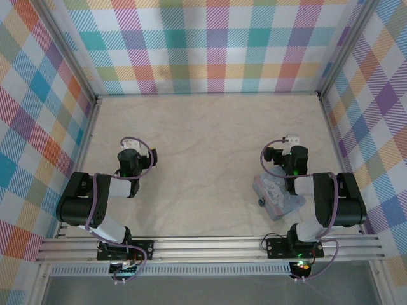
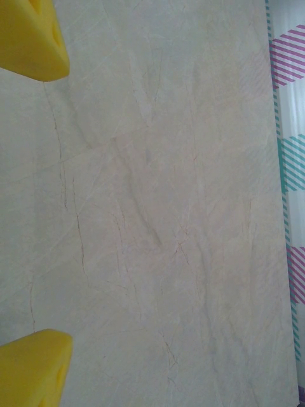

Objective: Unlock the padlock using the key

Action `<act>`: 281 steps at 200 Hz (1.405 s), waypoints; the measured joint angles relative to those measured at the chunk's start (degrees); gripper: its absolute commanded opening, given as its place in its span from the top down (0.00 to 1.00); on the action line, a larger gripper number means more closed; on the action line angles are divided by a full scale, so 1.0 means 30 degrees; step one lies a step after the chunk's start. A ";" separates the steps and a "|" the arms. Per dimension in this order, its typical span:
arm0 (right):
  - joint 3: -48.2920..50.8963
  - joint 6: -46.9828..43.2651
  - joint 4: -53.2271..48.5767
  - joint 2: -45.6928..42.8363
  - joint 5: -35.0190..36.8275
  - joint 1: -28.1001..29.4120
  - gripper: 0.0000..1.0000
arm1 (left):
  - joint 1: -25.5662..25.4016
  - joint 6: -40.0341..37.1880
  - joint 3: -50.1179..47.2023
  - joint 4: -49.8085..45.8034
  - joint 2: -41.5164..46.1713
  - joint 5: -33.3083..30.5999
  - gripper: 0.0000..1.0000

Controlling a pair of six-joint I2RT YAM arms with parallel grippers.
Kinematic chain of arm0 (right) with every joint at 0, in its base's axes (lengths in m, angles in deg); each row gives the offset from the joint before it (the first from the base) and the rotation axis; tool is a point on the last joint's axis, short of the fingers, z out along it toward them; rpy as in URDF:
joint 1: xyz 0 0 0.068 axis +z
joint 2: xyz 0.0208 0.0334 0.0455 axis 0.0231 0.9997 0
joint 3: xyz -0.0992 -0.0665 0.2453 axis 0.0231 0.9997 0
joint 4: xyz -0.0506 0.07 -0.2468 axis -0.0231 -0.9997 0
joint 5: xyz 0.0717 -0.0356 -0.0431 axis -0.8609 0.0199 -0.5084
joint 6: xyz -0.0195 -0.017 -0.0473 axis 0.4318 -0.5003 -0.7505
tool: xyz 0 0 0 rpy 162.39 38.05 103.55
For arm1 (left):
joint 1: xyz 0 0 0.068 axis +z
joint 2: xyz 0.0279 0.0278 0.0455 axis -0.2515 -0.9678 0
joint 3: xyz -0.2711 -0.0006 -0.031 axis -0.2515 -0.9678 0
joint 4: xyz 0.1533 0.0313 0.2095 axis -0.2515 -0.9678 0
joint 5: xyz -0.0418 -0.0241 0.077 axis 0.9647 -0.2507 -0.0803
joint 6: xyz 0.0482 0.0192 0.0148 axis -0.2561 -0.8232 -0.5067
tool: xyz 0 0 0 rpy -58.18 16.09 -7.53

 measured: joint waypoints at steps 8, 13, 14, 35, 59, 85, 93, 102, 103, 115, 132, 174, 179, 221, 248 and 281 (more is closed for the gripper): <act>-0.0007 0.0000 0.0000 0.0000 0.0000 0.0000 0.00 | 0.0000 0.0000 0.0000 0.0000 0.0000 0.0000 0.00; -0.0007 0.0000 0.0000 0.0000 0.0000 0.0000 0.00 | 0.0000 0.0000 0.0000 0.0000 0.0000 0.0007 0.00; 0.0000 0.0000 0.0000 0.0000 0.0000 0.0000 0.00 | 0.0000 0.0000 0.0000 0.0007 0.0000 0.0000 0.00; -0.0007 0.0000 0.0000 0.0000 0.0000 0.0000 0.00 | 0.0000 0.0000 0.0000 0.0000 0.0000 0.0007 0.00; 0.0000 0.0000 0.0000 0.0000 0.0000 0.0000 0.00 | 0.0000 0.0000 0.0000 0.0000 0.0000 0.0000 0.00; -0.0036 0.0000 -0.0087 -0.0007 0.0015 0.0000 0.00 | 0.0000 0.0000 0.0000 0.0007 0.0000 0.0000 0.00; -0.0182 0.0007 -0.0510 -0.0066 0.0015 0.0000 0.00 | 0.0000 0.0000 0.0007 -0.0029 0.0007 -0.0007 0.00; -0.0503 0.0015 -0.1392 -0.0299 0.0015 0.0000 0.00 | 0.0000 0.0015 0.0117 -0.0386 0.0044 -0.0087 0.00; -0.0532 0.0007 -0.1472 -0.0328 0.0015 0.0000 0.00 | 0.0000 0.0015 0.0131 -0.0423 0.0051 -0.0087 0.00; -0.0976 0.0007 -0.2863 -0.1173 0.0022 0.0000 0.00 | 0.0000 0.0066 0.0714 -0.1880 0.0306 -0.0393 0.00; -0.1654 0.0036 -0.4415 -0.2725 0.0080 0.0007 0.00 | 0.0000 0.0087 0.2361 -0.4320 0.0794 -0.0605 0.00; -0.2849 0.1413 -0.8058 -0.6229 0.0168 0.0000 0.00 | -0.0007 0.0634 0.4583 -0.7402 0.2914 -0.0685 0.00; -0.2994 0.1727 -0.8633 -0.6594 0.0153 0.0000 0.00 | -0.0007 0.0838 0.4758 -0.7803 0.3184 -0.0605 0.00; -0.4532 0.7941 -1.5897 -1.0819 0.1362 -0.0029 0.00 | 0.0051 0.5705 0.8641 -1.2794 0.3636 0.1027 0.00; -0.4991 1.1111 -2.0327 -1.3311 0.1370 -0.0175 0.00 | 0.0153 0.7701 1.0418 -1.3792 0.2047 0.4473 0.00; -0.5880 1.3478 -2.6367 -1.4936 0.1217 -0.0175 0.00 | -0.0335 0.9282 1.0018 -1.4608 0.0335 0.7898 0.00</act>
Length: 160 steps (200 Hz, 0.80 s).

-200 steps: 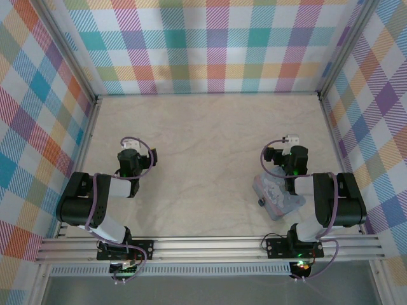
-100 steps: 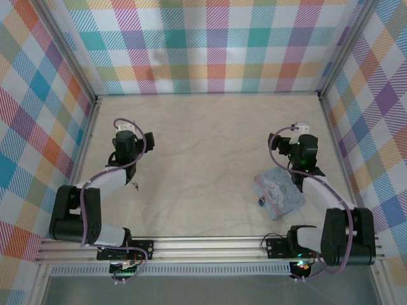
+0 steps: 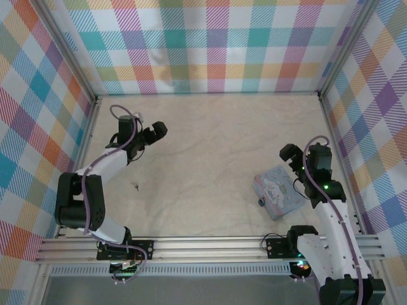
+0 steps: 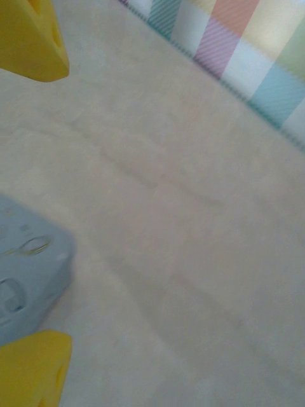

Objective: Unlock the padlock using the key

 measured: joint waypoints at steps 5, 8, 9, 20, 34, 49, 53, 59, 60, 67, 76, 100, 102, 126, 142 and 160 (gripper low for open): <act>-0.0211 0.0277 -0.0867 -0.0109 0.0015 0.0000 0.00 | -0.0197 0.0153 0.0000 -0.0153 -0.0226 0.0386 0.00; -0.0335 0.0401 -0.1341 -0.0182 0.0015 0.0000 0.00 | -0.0328 0.0211 0.0000 -0.0255 -0.0321 0.0546 0.00; -0.0364 0.0437 -0.1457 -0.0197 0.0015 0.0000 0.00 | -0.0350 0.0219 0.0000 -0.0277 -0.0335 0.0576 0.00; -0.0758 0.0925 -0.3126 -0.0415 0.0066 0.0000 0.00 | -0.0962 0.0452 0.0000 -0.0729 -0.0590 0.1005 0.00; -0.1217 0.1421 -0.5064 -0.0539 0.0153 0.0000 0.00 | -0.1683 0.0474 0.0000 -0.1217 -0.0663 0.1326 0.00; -0.1836 0.1865 -0.7016 -0.0350 0.0189 0.0000 0.00 | -0.2492 0.0335 0.0022 -0.1559 -0.0656 0.1290 0.00; -0.2018 0.1945 -0.7497 -0.0255 0.0262 0.0000 0.00 | -0.2681 0.0284 0.0029 -0.1647 -0.0648 0.1209 0.00; -0.2346 0.2098 -0.8306 -0.0044 0.0466 0.0000 0.00 | -0.3002 0.0146 0.0058 -0.1814 -0.0634 0.1035 0.00; -0.2382 0.2120 -0.8393 -0.0015 0.0488 0.0000 0.00 | -0.3096 0.0087 0.0066 -0.1858 -0.0619 0.1013 0.00; -0.2769 0.2339 -0.9282 0.0284 0.0809 0.0000 0.00 | -0.3526 -0.0124 0.0087 -0.2004 -0.0568 0.0852 0.00; -0.3140 0.2586 -1.0193 0.0627 0.1158 0.0000 0.00 | -0.4109 -0.0415 0.0168 -0.2302 -0.0488 0.0597 0.00; -0.3366 0.3410 -1.2218 0.1144 0.1668 0.0000 0.00 | -0.5581 -0.1173 0.0707 -0.2943 -0.0357 0.0036 0.00; -0.3366 0.3468 -1.2364 0.1166 0.1661 0.0000 0.00 | -0.5661 -0.1209 0.0736 -0.2958 -0.0350 0.0007 0.00; -0.2769 0.4036 -1.2910 0.1209 0.1406 0.0000 0.00 | -0.6688 -0.1712 0.1042 -0.2980 -0.0291 -0.0430 0.00; -0.1632 0.4306 -1.2488 0.1071 0.0750 0.0000 0.00 | -0.7104 -0.1858 0.1144 -0.2987 -0.0291 -0.0495 0.00; 0.0051 0.4503 -1.1358 0.0962 -0.0444 0.0000 0.00 | -0.7351 -0.2018 0.1311 -0.3213 -0.0291 -0.0488 0.00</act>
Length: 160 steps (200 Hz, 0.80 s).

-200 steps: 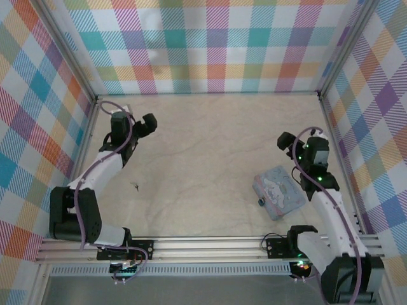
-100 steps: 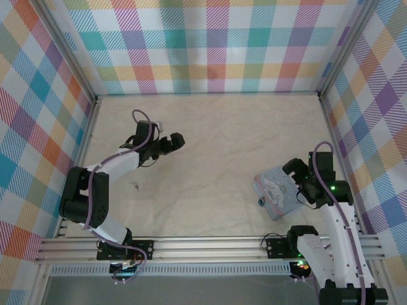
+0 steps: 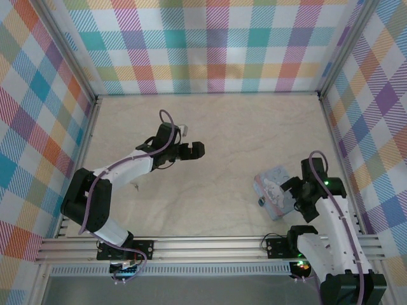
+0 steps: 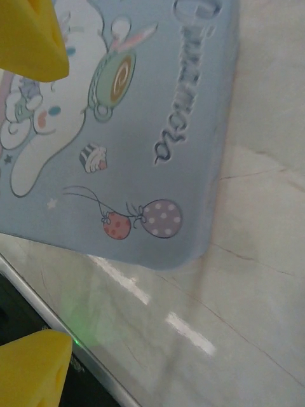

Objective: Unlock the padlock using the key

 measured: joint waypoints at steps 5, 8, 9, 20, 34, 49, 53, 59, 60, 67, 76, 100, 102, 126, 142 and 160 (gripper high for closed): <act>0.0444 0.0058 0.0379 -0.0007 -0.0357 0.0000 0.00 | -0.0044 -0.0029 0.0058 -0.0080 0.0000 -0.0007 0.00; 0.0670 0.0080 0.0568 -0.0007 -0.0546 0.0000 0.00 | -0.0073 -0.0044 0.0080 -0.0102 0.0007 -0.0007 0.00; 0.0729 0.0080 0.0619 -0.0007 -0.0590 0.0000 0.00 | -0.0073 -0.0044 0.0087 -0.0117 0.0007 -0.0007 0.00; 0.1421 0.0211 0.1406 0.0000 -0.1188 0.0000 0.00 | -0.0117 -0.0051 0.0124 -0.0197 0.0051 -0.0015 0.00; 0.1807 0.0211 0.2142 0.0007 -0.1712 0.0000 0.00 | -0.0182 -0.0058 0.0124 -0.0240 0.0204 -0.0087 0.00; 0.1821 0.0189 0.3002 0.0160 -0.2091 0.0000 0.00 | -0.0255 -0.0102 0.0124 -0.0240 0.0379 -0.0168 0.00; 0.1821 0.0175 0.3228 0.0219 -0.2157 0.0000 0.00 | -0.0270 -0.0109 0.0124 -0.0240 0.0415 -0.0211 0.00; 0.1821 0.0102 0.3534 0.0437 -0.2288 0.0000 0.00 | -0.0291 -0.0109 0.0124 -0.0226 0.0444 -0.0255 0.00; 0.1821 0.0095 0.3577 0.0466 -0.2302 0.0000 0.01 | -0.0291 -0.0109 0.0124 -0.0219 0.0452 -0.0270 0.00; 0.1821 -0.0029 0.3942 0.0801 -0.2492 0.0000 0.01 | -0.0313 -0.0109 0.0124 -0.0211 0.0459 -0.0306 0.00; 0.1821 -0.0226 0.4495 0.1435 -0.2725 0.0000 0.03 | -0.0321 -0.0102 0.0124 -0.0219 0.0459 -0.0313 0.00; 0.1588 -0.0823 0.6025 0.3053 -0.3351 0.0058 0.04 | -0.0321 -0.0095 0.0124 -0.0204 0.0459 -0.0306 0.00; 0.1545 -0.0911 0.6156 0.3162 -0.3359 0.0066 0.04 | -0.0321 -0.0095 0.0124 -0.0204 0.0459 -0.0306 0.00; 0.0743 -0.1953 0.7373 0.5064 -0.3570 0.0306 0.05 | -0.0328 -0.0095 0.0138 -0.0211 0.0430 -0.0291 0.00; 0.0138 -0.2725 0.8116 0.6288 -0.3628 0.0627 0.05 | -0.0328 -0.0095 0.0321 -0.0233 0.0168 -0.0189 0.00; -0.0597 -0.3541 0.8765 0.7592 -0.3759 0.1071 0.07 | -0.0328 -0.0080 0.0801 -0.0270 -0.0386 0.0233 0.04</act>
